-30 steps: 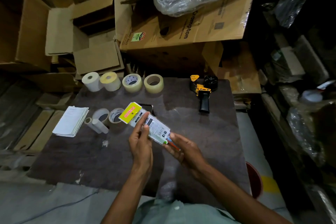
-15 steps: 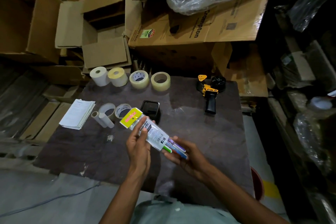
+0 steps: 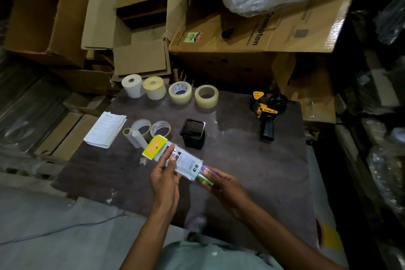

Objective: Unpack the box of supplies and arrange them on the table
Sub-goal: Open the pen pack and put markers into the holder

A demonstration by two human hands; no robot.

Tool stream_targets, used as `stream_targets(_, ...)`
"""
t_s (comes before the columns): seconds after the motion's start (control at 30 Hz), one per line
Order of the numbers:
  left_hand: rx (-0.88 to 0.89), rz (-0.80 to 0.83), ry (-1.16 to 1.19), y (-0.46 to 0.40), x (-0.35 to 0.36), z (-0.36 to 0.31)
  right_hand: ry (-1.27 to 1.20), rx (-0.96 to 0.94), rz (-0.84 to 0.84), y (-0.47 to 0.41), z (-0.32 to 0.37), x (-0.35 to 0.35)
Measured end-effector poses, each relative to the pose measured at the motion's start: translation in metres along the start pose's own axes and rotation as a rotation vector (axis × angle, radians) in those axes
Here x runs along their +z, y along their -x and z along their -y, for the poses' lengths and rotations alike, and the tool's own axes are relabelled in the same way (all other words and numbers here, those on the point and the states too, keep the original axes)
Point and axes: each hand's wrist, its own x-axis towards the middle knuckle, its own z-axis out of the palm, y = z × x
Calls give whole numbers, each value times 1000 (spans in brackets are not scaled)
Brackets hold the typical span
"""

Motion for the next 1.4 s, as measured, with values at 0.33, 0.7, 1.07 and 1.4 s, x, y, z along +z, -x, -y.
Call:
stream_targets(0.33,-48,-30,3,-23,-21,-7,-12,-50,27,-16,-8,26)
stream_targets(0.7,-84,-155,-29,-91,-62,-13,43,-42,-174,-40,7,11)
stream_targets(1.07,-181,-37,-160,-95,-69,11,100,-358,-298,-64,62,10)
stream_targets(1.4,-334,117,-335,-91,-74,36,1017,-530,-563,-103,76,32)
